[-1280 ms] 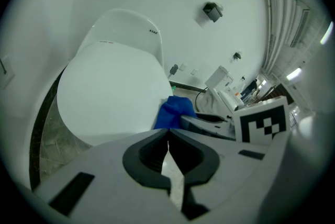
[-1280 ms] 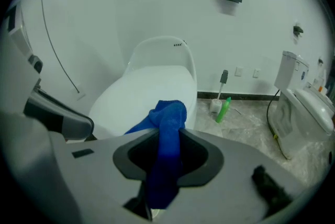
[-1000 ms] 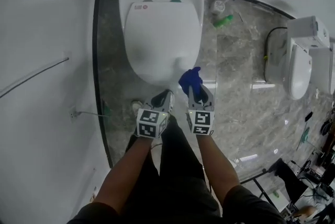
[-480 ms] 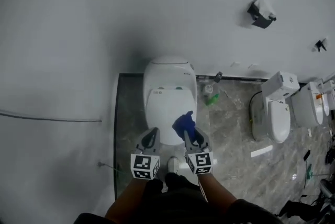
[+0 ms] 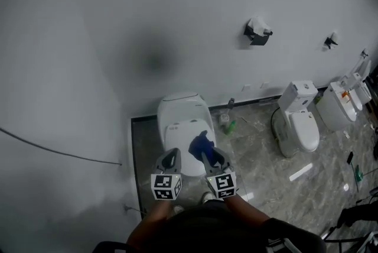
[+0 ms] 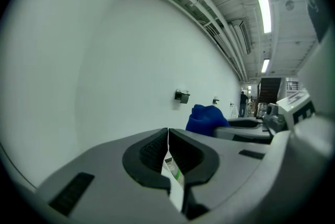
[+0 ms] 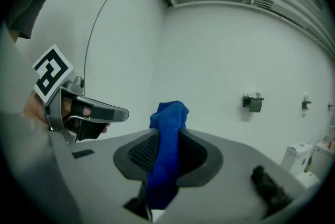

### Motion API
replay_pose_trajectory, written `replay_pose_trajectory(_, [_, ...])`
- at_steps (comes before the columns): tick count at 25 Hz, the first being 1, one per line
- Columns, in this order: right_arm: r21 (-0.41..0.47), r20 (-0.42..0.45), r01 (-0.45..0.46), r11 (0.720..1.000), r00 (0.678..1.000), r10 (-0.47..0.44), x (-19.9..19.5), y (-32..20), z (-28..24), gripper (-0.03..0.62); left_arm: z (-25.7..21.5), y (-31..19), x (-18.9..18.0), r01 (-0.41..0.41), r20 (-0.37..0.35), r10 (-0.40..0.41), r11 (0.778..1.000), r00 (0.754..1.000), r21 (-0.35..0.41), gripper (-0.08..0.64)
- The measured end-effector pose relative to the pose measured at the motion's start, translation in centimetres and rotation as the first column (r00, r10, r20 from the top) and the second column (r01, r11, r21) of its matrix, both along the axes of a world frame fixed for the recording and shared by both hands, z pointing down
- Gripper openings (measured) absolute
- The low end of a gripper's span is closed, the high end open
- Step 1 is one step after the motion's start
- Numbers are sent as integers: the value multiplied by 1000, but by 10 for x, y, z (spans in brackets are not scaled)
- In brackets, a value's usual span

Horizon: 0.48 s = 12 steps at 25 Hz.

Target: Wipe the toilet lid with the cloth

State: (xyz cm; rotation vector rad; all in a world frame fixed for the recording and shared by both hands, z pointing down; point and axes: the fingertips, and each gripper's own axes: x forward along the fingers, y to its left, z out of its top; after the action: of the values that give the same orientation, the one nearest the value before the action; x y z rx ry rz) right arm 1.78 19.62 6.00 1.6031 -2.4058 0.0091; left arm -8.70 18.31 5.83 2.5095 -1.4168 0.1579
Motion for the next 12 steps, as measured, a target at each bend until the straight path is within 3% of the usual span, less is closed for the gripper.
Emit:
replay_pose_trajectory(7, [116, -2, 10, 993, 1000, -10, -6, -16, -48, 95, -24, -8, -4, 11, -3, -11, 999, 1000, 40, 12])
replay_pose_trajectory(12, [140, 6, 7, 990, 1000, -8, -10, -26, -60, 95, -29, -8, 1, 1, 4, -1, 999, 1000, 46, 12])
